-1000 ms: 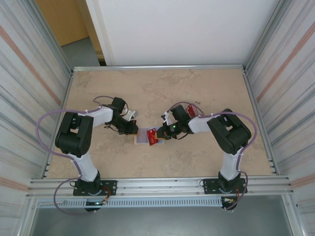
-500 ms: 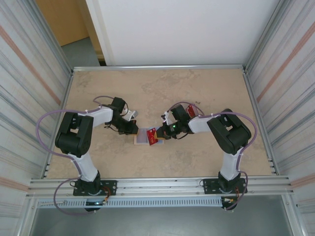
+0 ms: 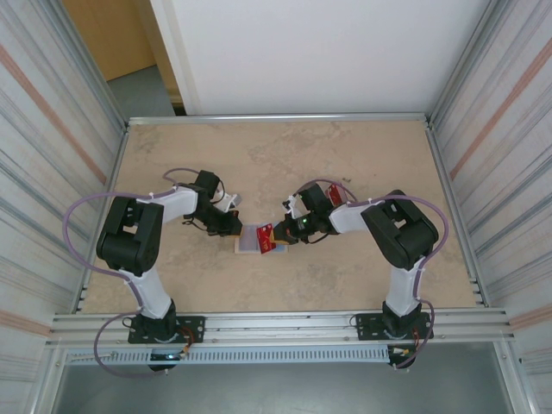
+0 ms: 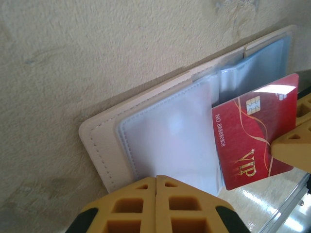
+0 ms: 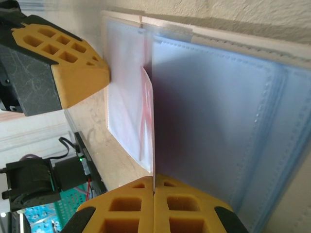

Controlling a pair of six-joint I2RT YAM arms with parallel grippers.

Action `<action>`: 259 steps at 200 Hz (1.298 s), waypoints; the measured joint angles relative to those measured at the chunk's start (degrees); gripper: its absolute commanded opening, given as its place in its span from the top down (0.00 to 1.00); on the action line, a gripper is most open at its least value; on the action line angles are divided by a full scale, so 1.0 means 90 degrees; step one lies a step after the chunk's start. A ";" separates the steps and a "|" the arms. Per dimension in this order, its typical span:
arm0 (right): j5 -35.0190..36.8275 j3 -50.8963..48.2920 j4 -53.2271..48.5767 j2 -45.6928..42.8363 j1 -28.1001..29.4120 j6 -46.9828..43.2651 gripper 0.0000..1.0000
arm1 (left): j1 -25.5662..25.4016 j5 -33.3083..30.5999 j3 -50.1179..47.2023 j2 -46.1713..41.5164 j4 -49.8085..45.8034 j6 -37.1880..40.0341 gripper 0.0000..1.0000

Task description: Put the credit cards into the card holder

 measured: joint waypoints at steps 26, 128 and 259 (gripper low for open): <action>-0.0007 0.0080 0.0061 0.0075 0.0019 0.0005 1.00 | 0.0000 0.0000 0.0000 0.0000 0.0000 0.0000 1.00; 0.0073 0.0134 0.0206 0.0097 0.0036 0.0005 1.00 | 0.0000 0.0002 0.0000 0.0000 0.0000 0.0000 1.00; 0.0478 -0.0104 0.1064 0.0175 0.0376 0.0554 1.00 | 0.0000 0.0010 0.0000 0.0000 -0.0002 0.0000 1.00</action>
